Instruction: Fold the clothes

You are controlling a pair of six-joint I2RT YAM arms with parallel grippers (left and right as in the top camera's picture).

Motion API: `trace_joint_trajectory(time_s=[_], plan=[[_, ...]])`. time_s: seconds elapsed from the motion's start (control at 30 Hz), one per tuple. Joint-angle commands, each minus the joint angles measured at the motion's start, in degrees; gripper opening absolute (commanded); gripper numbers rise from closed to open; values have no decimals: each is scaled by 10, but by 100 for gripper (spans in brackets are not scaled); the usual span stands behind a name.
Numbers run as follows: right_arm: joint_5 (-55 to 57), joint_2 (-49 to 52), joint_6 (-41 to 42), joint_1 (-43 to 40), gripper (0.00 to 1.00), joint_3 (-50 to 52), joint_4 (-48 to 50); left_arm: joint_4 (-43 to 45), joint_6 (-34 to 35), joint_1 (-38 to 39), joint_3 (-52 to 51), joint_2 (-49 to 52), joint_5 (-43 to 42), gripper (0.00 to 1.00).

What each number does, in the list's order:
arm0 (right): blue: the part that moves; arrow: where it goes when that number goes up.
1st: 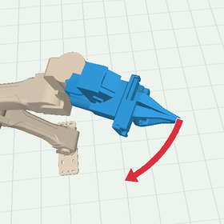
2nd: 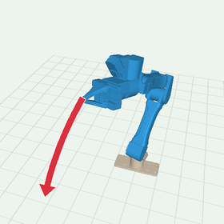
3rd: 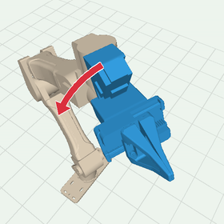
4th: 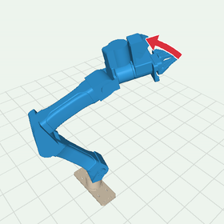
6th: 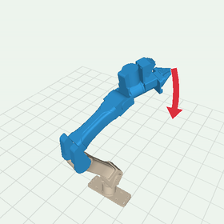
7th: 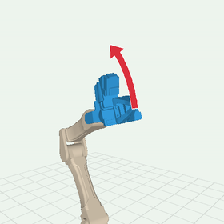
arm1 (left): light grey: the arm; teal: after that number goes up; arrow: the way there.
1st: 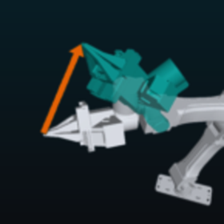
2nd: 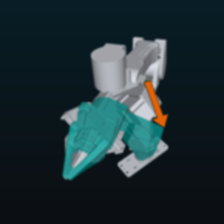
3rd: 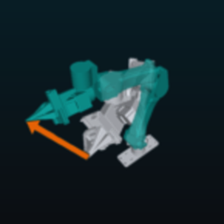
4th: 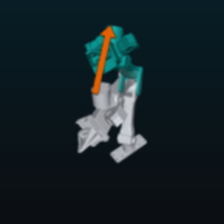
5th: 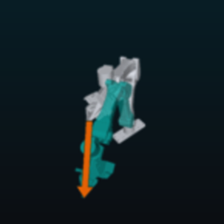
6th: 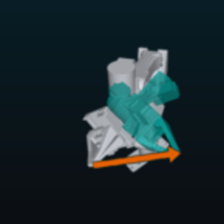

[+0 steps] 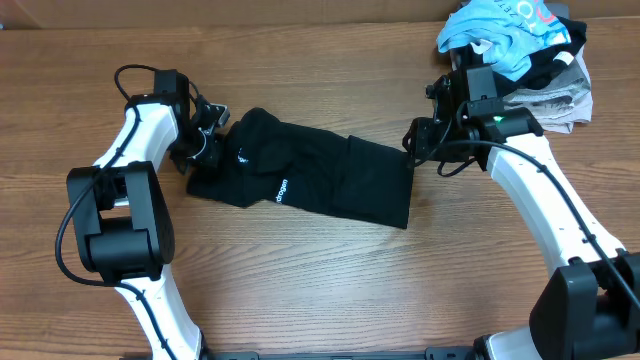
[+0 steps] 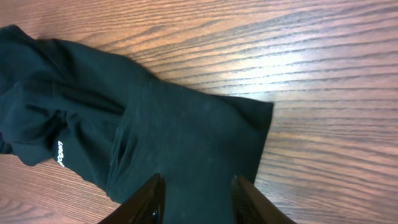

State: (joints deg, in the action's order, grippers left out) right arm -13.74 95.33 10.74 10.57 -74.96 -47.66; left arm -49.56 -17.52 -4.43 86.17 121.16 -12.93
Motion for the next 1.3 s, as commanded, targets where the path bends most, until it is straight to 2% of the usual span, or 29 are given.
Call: trace_joint_trajectory(time_s=[0.0,0.1,0.2,0.37,0.67,0.83,1.0,1.2,1.27], plan=[[-9,21,14,7,33,18,9,-7,10,9,-1,6,-38,4],[-22,42,14,7,25,23,14,-53,30,9,33,5,-46,4],[-40,69,13,7,4,23,10,-136,30,7,101,5,-61,4],[-61,110,12,9,4,23,14,-248,30,7,215,5,-60,4],[-64,158,13,29,4,24,37,-339,30,21,323,5,-77,4],[-82,212,15,43,4,24,56,-372,30,55,365,5,-87,4],[-106,234,15,46,4,24,66,-376,43,118,387,5,-99,4],[-106,233,14,44,4,24,63,-324,67,213,387,5,-154,4],[-106,233,15,42,4,24,61,-296,100,246,387,5,-155,4]])
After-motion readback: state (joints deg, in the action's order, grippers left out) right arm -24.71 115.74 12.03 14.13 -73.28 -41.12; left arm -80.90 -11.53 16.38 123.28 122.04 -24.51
